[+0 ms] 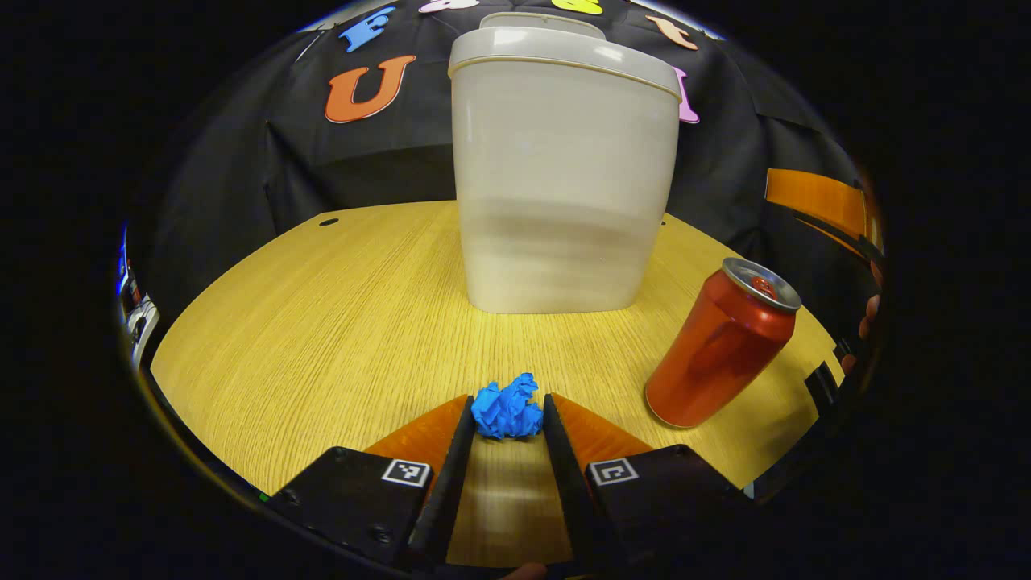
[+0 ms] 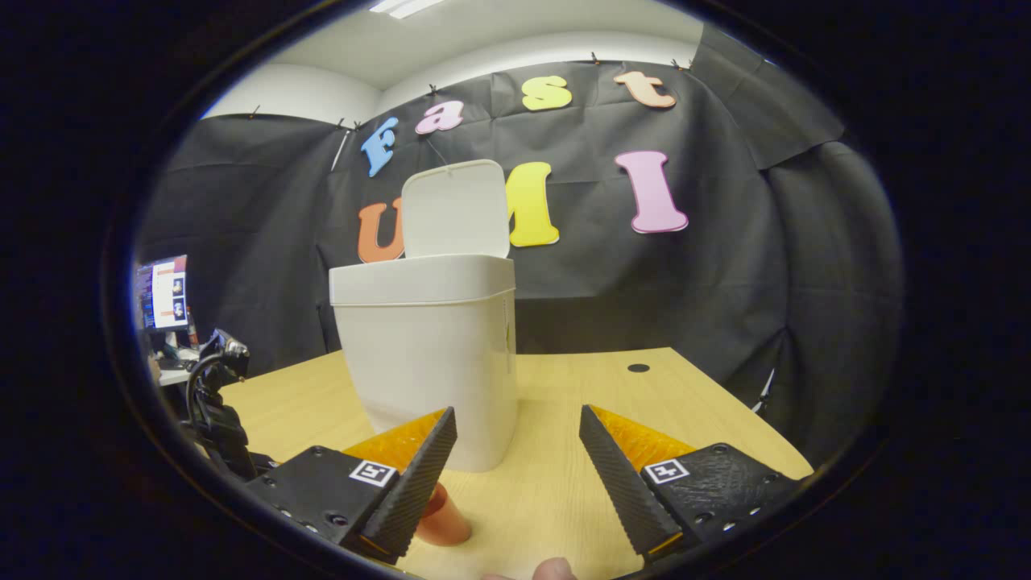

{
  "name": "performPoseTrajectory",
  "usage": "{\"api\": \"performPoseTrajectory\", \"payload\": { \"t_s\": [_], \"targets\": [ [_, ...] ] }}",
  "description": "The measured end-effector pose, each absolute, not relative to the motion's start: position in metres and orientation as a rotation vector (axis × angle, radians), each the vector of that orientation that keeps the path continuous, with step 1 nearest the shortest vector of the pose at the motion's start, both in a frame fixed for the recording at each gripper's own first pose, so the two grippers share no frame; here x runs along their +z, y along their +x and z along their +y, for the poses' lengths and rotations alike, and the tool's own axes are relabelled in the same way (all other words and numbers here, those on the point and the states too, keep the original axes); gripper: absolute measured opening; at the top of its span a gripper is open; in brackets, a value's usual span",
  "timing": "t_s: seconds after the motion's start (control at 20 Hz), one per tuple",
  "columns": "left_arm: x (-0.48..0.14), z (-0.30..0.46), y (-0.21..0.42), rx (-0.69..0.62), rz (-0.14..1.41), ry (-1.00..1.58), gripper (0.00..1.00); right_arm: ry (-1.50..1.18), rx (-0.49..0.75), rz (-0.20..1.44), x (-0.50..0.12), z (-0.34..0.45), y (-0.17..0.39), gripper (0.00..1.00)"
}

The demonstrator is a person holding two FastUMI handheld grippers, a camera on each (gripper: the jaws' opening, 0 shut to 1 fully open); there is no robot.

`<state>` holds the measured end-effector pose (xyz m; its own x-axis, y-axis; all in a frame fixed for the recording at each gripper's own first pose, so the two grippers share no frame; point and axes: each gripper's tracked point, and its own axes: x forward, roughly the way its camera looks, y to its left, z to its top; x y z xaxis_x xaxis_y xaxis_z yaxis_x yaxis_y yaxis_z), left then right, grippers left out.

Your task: Press the lid of the desktop garbage bin to open it, pick up the crumpled paper on the desktop and throw it into the bin, then pick up the pop can on the desktop and drop it into the bin, and finally close the garbage bin lid.

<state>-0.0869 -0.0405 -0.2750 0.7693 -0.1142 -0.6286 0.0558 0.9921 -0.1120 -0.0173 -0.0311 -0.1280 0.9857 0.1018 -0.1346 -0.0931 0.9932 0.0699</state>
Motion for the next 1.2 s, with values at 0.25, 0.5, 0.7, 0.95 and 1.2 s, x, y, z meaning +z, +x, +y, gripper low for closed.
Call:
{"api": "performPoseTrajectory", "payload": {
  "t_s": [0.25, 0.5, 0.7, 0.95, 1.2],
  "targets": [
    [-0.275, -0.034, -0.084, -0.091, 0.682, -0.118, 0.36, 0.074, 0.101, 0.137, -0.129, -0.026, -0.022, 0.95],
    [-0.263, -0.031, -0.074, -0.099, 0.659, -0.103, 0.27, 0.101, 0.124, 0.150, -0.136, -0.006, -0.032, 0.95],
    [-0.254, -0.027, -0.069, -0.092, 0.626, -0.086, 0.28, 0.115, 0.123, 0.157, -0.142, 0.010, -0.041, 0.96],
    [-0.233, -0.009, -0.058, -0.062, 0.579, -0.093, 0.28, 0.107, 0.127, 0.183, -0.157, 0.030, -0.048, 0.95],
    [-0.214, -0.012, -0.070, -0.037, 0.525, -0.091, 0.28, 0.069, 0.130, 0.224, -0.177, 0.043, -0.048, 0.95]
  ]
}}
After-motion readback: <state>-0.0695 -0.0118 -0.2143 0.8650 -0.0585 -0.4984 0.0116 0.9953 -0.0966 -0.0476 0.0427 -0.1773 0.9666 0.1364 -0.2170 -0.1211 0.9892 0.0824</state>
